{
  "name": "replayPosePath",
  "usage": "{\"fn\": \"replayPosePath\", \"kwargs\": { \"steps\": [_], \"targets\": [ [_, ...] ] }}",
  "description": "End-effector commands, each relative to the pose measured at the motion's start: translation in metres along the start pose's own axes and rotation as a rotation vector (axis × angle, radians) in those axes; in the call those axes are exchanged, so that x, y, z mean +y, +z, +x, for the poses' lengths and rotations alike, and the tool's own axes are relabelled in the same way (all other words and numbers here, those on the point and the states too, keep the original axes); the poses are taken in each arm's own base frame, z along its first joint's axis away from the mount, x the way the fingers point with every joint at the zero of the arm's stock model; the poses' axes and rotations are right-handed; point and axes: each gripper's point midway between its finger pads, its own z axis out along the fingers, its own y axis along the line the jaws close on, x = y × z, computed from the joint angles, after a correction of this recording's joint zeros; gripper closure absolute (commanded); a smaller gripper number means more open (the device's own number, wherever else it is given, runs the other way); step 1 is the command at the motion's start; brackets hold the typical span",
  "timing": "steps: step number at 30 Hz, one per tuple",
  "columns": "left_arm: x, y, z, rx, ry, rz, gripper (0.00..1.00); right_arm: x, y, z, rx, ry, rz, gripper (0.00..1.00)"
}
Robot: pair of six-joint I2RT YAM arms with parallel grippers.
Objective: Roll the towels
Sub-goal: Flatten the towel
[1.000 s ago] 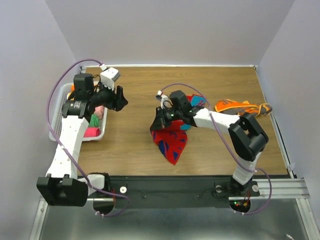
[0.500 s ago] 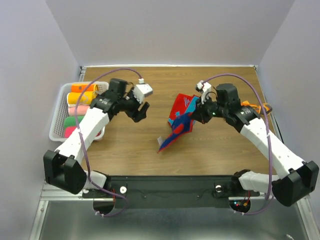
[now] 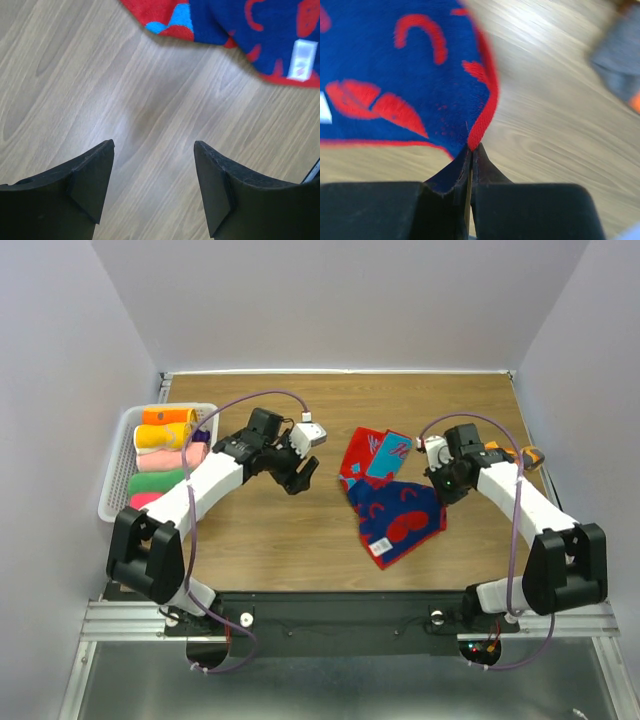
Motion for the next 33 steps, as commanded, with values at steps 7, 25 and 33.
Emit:
{"fn": "replayPosePath", "kwargs": {
  "steps": [7, 25, 33],
  "targets": [
    [0.032, 0.022, -0.070, -0.130, -0.174, 0.022, 0.35, 0.035, -0.005, 0.056, 0.264, -0.240, -0.385, 0.99],
    [0.043, 0.121, -0.078, -0.089, -0.448, 0.181, 0.34, 0.180, 0.007, 0.014, 0.202, -0.281, -0.894, 0.99],
    [0.033, 0.163, -0.079, -0.053, -0.470, 0.241, 0.43, 0.240, 0.036, -0.035, 0.001, -0.229, -0.853, 0.99]
  ]
}}
